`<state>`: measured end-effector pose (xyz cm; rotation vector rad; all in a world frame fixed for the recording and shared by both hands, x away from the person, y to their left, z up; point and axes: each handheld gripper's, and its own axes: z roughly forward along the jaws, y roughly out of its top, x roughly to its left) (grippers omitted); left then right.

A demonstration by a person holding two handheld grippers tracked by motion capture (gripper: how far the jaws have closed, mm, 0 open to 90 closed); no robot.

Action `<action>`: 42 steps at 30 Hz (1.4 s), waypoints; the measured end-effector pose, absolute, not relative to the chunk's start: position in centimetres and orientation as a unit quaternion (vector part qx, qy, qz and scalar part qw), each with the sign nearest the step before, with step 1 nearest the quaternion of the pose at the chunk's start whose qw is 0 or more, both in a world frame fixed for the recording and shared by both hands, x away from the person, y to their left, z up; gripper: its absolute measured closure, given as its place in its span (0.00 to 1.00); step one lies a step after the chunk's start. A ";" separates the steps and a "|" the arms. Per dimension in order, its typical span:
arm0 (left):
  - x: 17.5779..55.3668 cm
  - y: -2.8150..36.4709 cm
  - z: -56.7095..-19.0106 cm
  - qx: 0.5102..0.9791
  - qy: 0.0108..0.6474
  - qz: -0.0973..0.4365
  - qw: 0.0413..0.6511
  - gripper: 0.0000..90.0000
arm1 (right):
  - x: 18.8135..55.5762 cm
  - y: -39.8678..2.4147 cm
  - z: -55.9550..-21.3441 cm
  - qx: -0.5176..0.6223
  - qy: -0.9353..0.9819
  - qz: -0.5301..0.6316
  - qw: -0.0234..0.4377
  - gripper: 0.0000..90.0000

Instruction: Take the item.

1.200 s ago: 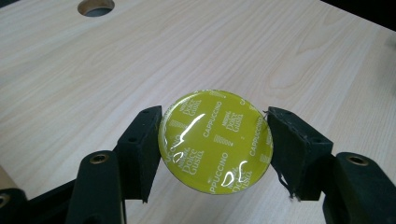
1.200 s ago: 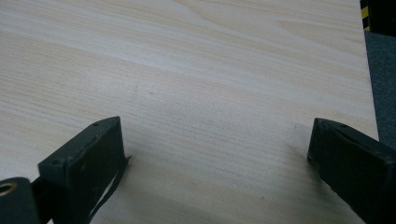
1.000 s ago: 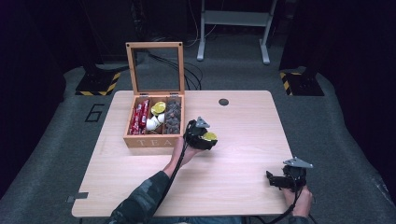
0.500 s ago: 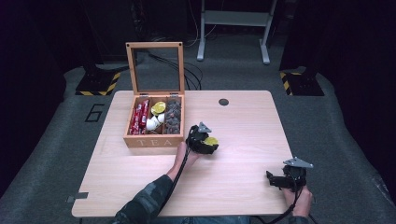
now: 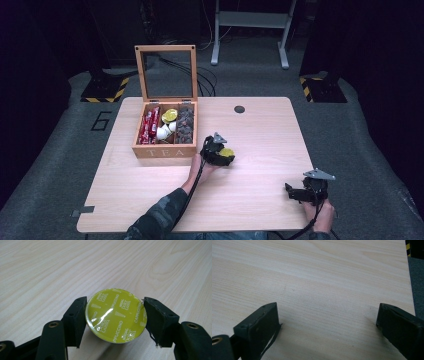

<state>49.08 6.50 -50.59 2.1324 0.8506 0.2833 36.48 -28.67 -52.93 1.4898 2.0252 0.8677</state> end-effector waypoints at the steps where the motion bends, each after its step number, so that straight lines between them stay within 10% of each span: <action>1: 49.1 6.5 -50.6 0.844 0.337 0.112 0.402 0.42 | 36.5 -28.7 -52.9 0.544 0.739 0.317 0.239 0.04; 20: 47.3 7.4 -48.2 0.844 0.317 0.113 0.418 0.18 | 36.5 -28.6 -52.9 0.542 0.740 0.317 0.241 0.04; 42: 43.8 11.6 -44.6 0.843 0.304 0.144 0.419 0.15 | 36.5 -28.6 -52.9 0.544 0.739 0.316 0.242 0.04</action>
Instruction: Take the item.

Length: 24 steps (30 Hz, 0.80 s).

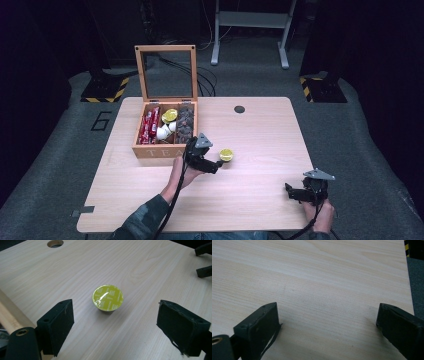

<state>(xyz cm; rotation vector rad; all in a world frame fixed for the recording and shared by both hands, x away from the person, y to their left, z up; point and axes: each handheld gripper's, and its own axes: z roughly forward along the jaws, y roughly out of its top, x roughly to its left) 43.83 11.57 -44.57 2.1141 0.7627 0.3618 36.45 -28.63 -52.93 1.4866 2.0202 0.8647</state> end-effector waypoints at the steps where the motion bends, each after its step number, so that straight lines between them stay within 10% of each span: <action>1: 43.7 11.8 -44.4 0.842 0.304 0.143 0.421 0.15 | 36.5 -28.6 -52.9 0.544 0.739 0.316 0.242 0.04; 24: 40.0 19.8 -43.3 0.821 0.338 0.194 0.417 0.15 | 36.5 -28.6 -52.9 0.542 0.740 0.315 0.244 0.04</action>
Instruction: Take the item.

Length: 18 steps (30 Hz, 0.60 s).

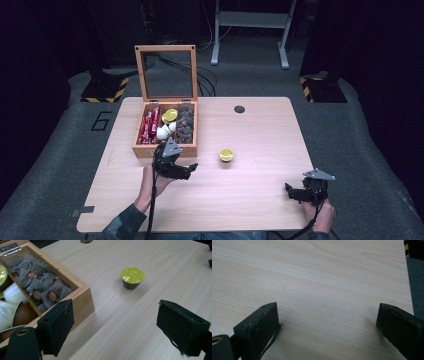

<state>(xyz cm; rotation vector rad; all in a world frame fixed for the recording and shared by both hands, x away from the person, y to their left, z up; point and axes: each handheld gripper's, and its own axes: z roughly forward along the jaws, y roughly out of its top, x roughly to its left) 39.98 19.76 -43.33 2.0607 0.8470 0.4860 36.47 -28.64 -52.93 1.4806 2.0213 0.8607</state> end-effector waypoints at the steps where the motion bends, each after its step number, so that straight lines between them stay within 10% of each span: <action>1: 40.0 19.8 -43.3 0.821 0.338 0.194 0.417 0.16 | 36.5 -28.6 -52.9 0.542 0.740 0.315 0.244 0.04; 18: 37.6 28.3 -48.2 0.786 0.434 0.212 0.385 0.16 | 36.5 -28.6 -52.9 0.542 0.740 0.316 0.243 0.04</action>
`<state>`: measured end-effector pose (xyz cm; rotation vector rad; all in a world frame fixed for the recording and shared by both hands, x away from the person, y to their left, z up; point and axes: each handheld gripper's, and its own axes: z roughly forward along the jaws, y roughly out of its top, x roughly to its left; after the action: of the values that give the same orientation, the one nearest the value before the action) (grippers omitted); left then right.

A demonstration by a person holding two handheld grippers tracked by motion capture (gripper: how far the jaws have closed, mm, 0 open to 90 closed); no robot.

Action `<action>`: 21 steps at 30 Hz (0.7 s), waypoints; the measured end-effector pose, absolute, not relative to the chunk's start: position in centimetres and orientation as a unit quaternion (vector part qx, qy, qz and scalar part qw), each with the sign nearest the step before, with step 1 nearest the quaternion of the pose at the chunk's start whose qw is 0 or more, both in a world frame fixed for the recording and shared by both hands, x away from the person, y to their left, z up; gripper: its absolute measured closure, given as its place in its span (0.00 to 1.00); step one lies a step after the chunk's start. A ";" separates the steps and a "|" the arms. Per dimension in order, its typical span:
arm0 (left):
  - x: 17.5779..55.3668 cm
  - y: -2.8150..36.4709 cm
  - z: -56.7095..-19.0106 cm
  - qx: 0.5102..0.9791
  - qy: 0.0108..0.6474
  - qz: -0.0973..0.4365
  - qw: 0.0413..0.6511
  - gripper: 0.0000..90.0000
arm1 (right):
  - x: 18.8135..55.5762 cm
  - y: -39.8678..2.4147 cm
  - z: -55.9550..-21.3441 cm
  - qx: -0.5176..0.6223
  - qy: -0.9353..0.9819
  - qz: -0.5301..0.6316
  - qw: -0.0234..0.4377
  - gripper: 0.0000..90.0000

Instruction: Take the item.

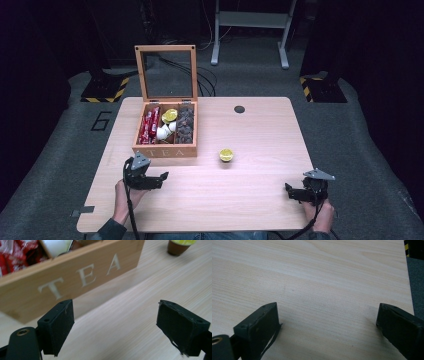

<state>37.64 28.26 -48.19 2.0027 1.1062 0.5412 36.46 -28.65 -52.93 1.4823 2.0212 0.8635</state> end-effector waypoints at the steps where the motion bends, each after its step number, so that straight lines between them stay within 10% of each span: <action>1: 37.5 28.7 -48.5 0.786 0.441 0.211 0.380 0.16 | 36.4 -28.6 -52.9 0.544 0.739 0.316 0.242 0.04; 21: 35.5 34.1 -53.0 0.750 0.518 0.222 0.347 0.15 | 36.5 -28.7 -52.9 0.547 0.737 0.317 0.237 0.04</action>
<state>35.48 34.12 -52.96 1.9456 1.3430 0.5760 36.54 -28.69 -52.95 1.4998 2.0201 0.8697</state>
